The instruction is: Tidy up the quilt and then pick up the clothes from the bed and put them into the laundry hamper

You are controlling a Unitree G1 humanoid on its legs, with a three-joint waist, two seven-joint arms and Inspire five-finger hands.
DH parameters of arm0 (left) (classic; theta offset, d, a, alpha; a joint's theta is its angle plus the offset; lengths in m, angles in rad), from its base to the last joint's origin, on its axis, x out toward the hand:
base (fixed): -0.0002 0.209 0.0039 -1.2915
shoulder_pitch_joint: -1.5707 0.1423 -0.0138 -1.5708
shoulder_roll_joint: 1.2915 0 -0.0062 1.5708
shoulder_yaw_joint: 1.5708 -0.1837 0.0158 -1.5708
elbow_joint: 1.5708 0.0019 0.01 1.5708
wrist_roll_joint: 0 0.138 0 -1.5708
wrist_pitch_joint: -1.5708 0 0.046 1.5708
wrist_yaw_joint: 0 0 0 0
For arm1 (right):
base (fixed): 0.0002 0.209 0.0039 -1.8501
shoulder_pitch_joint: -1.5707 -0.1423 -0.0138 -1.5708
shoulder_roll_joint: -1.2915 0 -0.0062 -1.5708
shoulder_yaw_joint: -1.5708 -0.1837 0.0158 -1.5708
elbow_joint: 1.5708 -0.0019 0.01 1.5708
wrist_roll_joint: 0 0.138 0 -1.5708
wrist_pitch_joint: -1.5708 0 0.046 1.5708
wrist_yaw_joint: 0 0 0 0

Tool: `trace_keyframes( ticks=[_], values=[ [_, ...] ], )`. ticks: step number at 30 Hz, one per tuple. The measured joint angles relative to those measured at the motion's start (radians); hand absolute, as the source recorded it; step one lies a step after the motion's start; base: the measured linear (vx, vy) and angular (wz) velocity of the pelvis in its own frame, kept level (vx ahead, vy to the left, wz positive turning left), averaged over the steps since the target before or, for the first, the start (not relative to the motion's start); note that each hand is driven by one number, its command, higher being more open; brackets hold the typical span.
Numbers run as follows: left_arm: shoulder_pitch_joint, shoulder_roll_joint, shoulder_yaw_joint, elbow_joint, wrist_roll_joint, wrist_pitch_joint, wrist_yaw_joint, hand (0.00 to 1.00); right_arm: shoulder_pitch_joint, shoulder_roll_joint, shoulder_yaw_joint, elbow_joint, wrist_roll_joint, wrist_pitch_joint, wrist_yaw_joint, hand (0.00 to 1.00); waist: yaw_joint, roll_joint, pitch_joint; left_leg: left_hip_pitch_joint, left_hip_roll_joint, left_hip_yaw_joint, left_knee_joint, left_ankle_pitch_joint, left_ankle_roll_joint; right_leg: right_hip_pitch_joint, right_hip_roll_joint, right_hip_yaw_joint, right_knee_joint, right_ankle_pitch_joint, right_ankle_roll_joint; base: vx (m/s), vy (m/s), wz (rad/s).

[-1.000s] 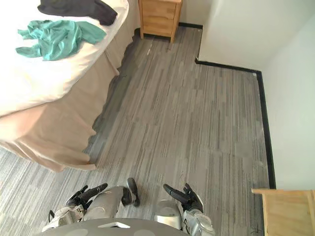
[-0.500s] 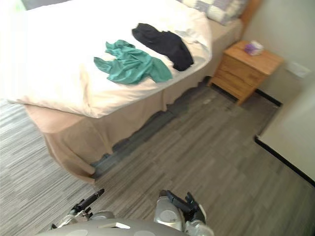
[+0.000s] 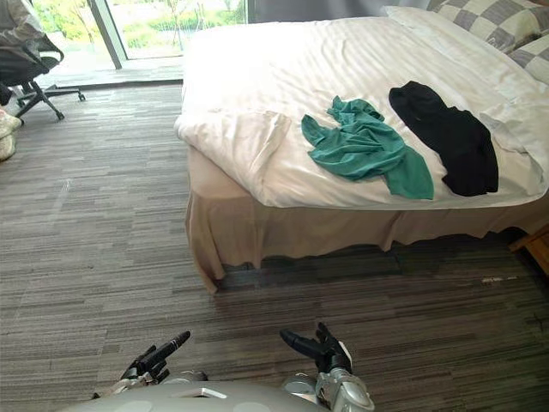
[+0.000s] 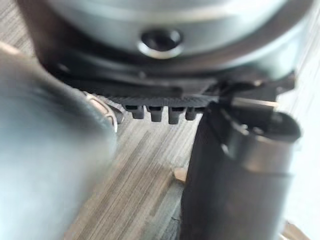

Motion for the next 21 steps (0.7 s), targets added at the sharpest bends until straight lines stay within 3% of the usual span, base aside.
trace_keyframes(
  ticks=[2, 5, 8, 12, 14, 16, 18, 19, 20, 21],
  values=[
    [-0.009, 0.033, -0.024, 0.002, -0.001, 0.001, -0.019, 1.0, -0.007, 0.016, 0.001, 0.004, -0.001, 0.0, 0.003, 1.0, -0.01, -0.036, 0.017, 0.022, -0.047, -0.027, -0.067, 0.035, 0.013, 0.018, -0.009, 0.024, -0.035, 0.026, 0.027, 0.03, 0.14, 0.44],
    [-0.008, 0.053, -0.032, 0.004, 0.004, 0.0, -0.028, 1.0, -0.007, 0.041, 0.005, 0.013, -0.003, 0.0, 0.004, 1.0, -0.009, -0.059, 0.007, 0.02, -0.072, -0.039, -0.068, 0.034, 0.013, 0.041, -0.02, 0.024, -0.067, 0.039, 0.04, 0.08, 0.088, 0.22],
    [-0.009, 0.054, -0.034, 0.004, 0.01, -0.005, -0.03, 1.0, -0.011, 0.043, 0.012, 0.022, -0.003, -0.002, 0.005, 1.0, -0.009, -0.063, 0.007, 0.027, -0.075, -0.036, -0.071, 0.033, 0.012, 0.058, -0.018, 0.025, -0.087, 0.053, 0.044, 0.06, 0.024, 0.06],
    [-0.011, 0.051, -0.057, 0.007, 0.015, -0.006, -0.033, 1.0, -0.021, 0.032, 0.015, 0.028, -0.001, -0.005, 0.006, 1.0, -0.012, -0.048, 0.013, 0.046, -0.061, -0.001, -0.073, 0.027, 0.004, 0.066, -0.003, 0.05, -0.096, 0.054, 0.042, -0.01, -0.017, -0.17],
    [-0.021, 0.055, -0.063, 0.017, 0.017, -0.004, -0.04, 1.0, -0.032, 0.028, 0.012, 0.042, 0.005, -0.005, 0.001, 1.0, -0.019, -0.05, 0.018, 0.045, -0.06, 0.004, -0.073, 0.012, 0.015, 0.043, -0.009, 0.048, -0.07, 0.035, 0.029, -0.04, 0.009, -0.09],
    [-0.032, 0.067, -0.096, 0.017, 0.019, -0.001, -0.053, 1.0, -0.023, 0.021, 0.008, 0.04, 0.007, -0.005, -0.011, 1.0, -0.018, -0.063, 0.018, 0.045, -0.092, 0.021, -0.068, -0.03, 0.032, -0.003, -0.066, 0.052, 0.04, 0.007, 0.048, 0.0, 0.091, -0.06],
    [-0.035, 0.075, -0.129, 0.018, 0.034, 0.008, -0.06, 1.0, -0.022, 0.0, 0.0, 0.009, 0.011, -0.025, -0.016, 1.0, -0.022, -0.055, 0.027, 0.045, -0.095, 0.0, -0.066, -0.039, 0.042, -0.144, -0.123, 0.118, 0.338, 0.018, -0.018, 0.01, 0.072, 0.08],
    [-0.038, 0.087, -0.134, 0.024, 0.048, 0.018, -0.068, 1.0, -0.028, 0.002, -0.002, -0.001, 0.017, -0.031, -0.024, 1.0, -0.044, -0.061, 0.036, 0.06, -0.096, -0.025, -0.052, -0.045, 0.052, -0.22, -0.147, 0.174, 0.514, 0.084, -0.076, 0.0, 0.097, 0.41],
    [-0.045, 0.091, -0.134, 0.023, 0.049, 0.023, -0.07, 1.0, -0.026, 0.004, -0.004, 0.005, 0.019, -0.033, -0.032, 1.0, -0.048, -0.058, 0.052, 0.091, -0.089, -0.043, -0.048, -0.048, 0.073, -0.284, -0.143, 0.226, 0.634, 0.078, -0.068, 0.08, 0.083, 0.45],
    [-0.047, 0.095, -0.13, 0.024, 0.051, 0.023, -0.068, 1.0, -0.02, 0.008, -0.004, 0.005, 0.019, -0.033, -0.034, 1.0, -0.045, -0.064, 0.055, 0.094, -0.082, -0.048, -0.037, -0.057, 0.08, -0.303, -0.126, 0.237, 0.653, 0.028, -0.061, 0.14, 0.051, 0.39]
  ],
)
